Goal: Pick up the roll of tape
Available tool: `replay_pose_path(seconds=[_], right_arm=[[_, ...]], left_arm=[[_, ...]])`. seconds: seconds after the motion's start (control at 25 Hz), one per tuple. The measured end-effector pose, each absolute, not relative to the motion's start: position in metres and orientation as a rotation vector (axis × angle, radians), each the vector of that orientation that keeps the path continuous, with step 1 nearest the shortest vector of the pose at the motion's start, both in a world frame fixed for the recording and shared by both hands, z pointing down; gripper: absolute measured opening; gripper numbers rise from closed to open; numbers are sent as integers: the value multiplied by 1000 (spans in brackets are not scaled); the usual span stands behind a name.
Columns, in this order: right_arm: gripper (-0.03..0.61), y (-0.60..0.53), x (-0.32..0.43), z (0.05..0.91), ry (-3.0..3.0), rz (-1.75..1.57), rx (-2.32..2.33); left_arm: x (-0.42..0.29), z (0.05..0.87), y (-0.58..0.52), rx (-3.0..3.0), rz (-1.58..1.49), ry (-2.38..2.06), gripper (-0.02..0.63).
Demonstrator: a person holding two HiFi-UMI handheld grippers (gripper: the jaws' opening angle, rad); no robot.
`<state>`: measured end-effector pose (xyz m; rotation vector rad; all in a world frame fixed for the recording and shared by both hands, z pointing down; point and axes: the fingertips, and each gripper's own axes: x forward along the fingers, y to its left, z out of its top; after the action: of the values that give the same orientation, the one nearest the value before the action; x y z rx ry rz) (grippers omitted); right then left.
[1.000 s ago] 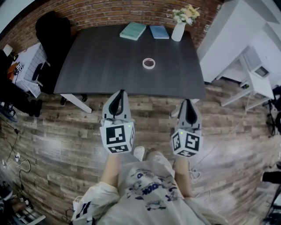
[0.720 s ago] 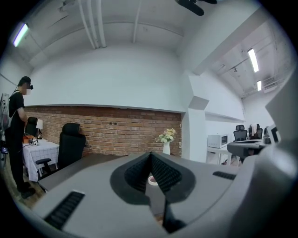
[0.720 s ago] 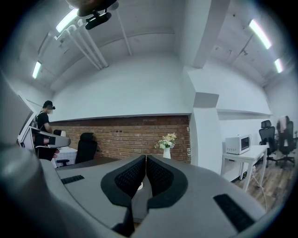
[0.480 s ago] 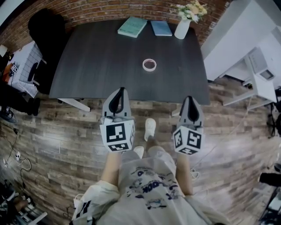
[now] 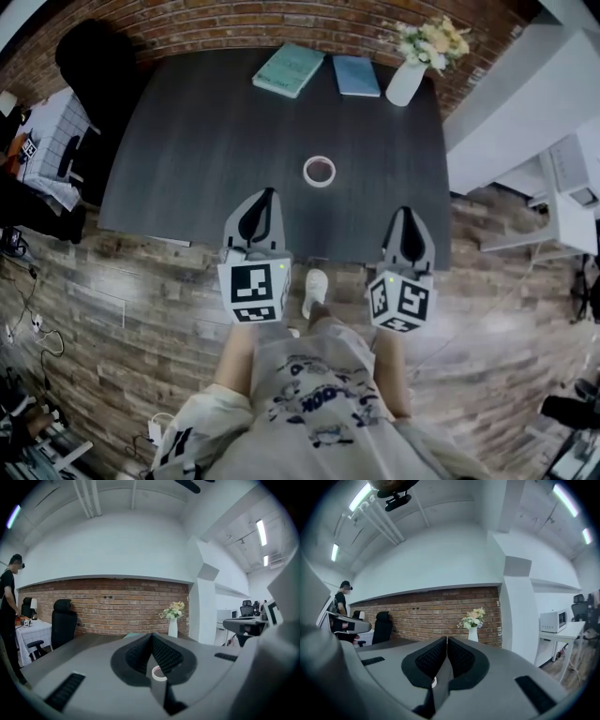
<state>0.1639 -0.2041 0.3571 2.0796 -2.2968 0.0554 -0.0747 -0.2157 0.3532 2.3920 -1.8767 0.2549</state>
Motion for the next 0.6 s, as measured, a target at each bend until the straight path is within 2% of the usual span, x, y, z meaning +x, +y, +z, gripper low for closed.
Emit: replay_pose_path(seconds=[0.32, 0.6], right_arm=[[9, -280, 180, 363, -2336, 53, 1991], [9, -323, 188, 380, -2351, 97, 1931]], left_arm=[[-37, 364, -278, 2396, 269, -1803, 4], [-18, 384, -315, 2355, 325, -1755, 67]])
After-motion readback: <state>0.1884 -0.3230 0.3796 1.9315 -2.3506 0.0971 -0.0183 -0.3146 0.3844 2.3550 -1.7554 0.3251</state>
